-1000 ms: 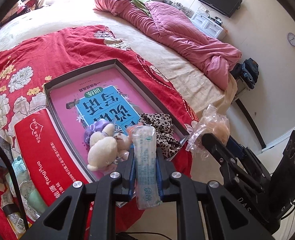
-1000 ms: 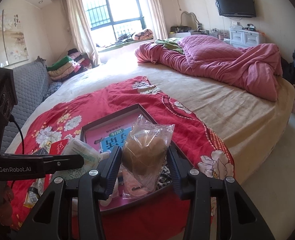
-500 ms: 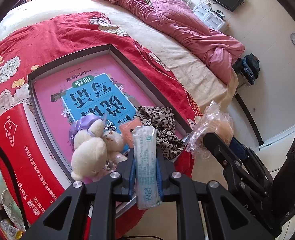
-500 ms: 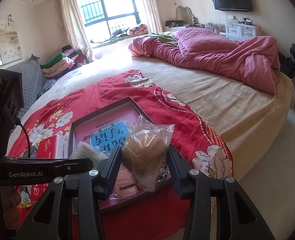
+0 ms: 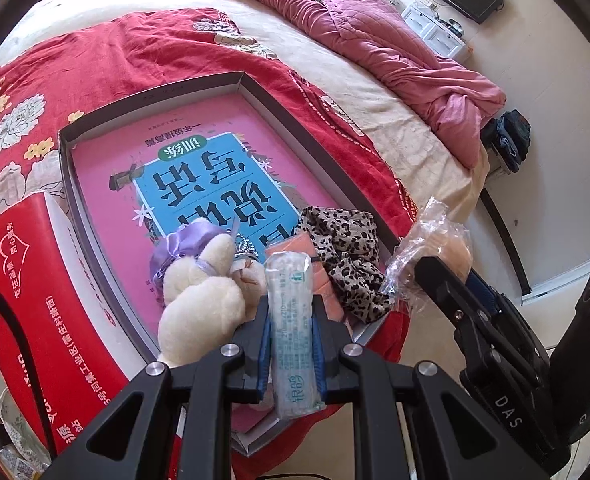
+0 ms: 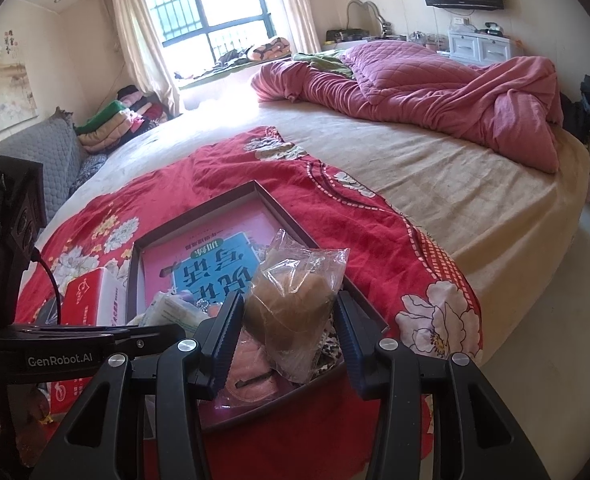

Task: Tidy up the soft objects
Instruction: 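Lower the white roll into the tray with the left tool while the right tool lowers the bun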

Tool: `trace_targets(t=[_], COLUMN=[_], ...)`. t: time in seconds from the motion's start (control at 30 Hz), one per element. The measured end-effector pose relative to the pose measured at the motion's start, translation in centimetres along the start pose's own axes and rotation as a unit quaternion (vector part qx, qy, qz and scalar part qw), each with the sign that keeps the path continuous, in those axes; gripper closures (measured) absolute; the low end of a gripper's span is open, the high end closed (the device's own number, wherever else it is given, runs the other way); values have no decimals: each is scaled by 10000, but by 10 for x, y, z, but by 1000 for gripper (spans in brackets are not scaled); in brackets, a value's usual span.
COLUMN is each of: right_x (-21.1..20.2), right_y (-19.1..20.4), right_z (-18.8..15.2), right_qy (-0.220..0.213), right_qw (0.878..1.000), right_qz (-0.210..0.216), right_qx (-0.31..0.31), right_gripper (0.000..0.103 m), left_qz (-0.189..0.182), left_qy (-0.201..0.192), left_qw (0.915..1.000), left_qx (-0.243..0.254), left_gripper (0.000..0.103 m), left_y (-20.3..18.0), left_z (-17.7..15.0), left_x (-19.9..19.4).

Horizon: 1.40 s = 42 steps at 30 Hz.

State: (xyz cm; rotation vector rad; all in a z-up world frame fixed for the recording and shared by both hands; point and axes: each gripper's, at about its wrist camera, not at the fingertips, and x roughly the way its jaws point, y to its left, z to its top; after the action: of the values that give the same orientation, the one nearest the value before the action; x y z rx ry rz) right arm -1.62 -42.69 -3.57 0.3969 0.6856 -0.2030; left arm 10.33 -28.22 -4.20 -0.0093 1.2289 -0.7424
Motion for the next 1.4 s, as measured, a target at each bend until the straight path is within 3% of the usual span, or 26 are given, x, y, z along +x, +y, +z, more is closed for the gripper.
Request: trace_targets(t=[0.3, 1.0, 1.4], right_x=[24, 60, 60], right_y=[0, 0, 8], right_z=[-2, -8, -10], right_qy=[220, 628, 585], right_qw=[9996, 9979, 9982], right_qz=[-162, 31, -82], right_qx=[-31, 121, -137], right_gripper=[56, 55, 51], left_qz=[57, 142, 111], left_qy=[-26, -48, -28], left_qw=[10000, 9999, 9999], left_qx=[37, -42, -63], left_gripper=[85, 85, 85], left_y=[4, 11, 11], left_z=[0, 1, 1], left_x=[-2, -1, -1])
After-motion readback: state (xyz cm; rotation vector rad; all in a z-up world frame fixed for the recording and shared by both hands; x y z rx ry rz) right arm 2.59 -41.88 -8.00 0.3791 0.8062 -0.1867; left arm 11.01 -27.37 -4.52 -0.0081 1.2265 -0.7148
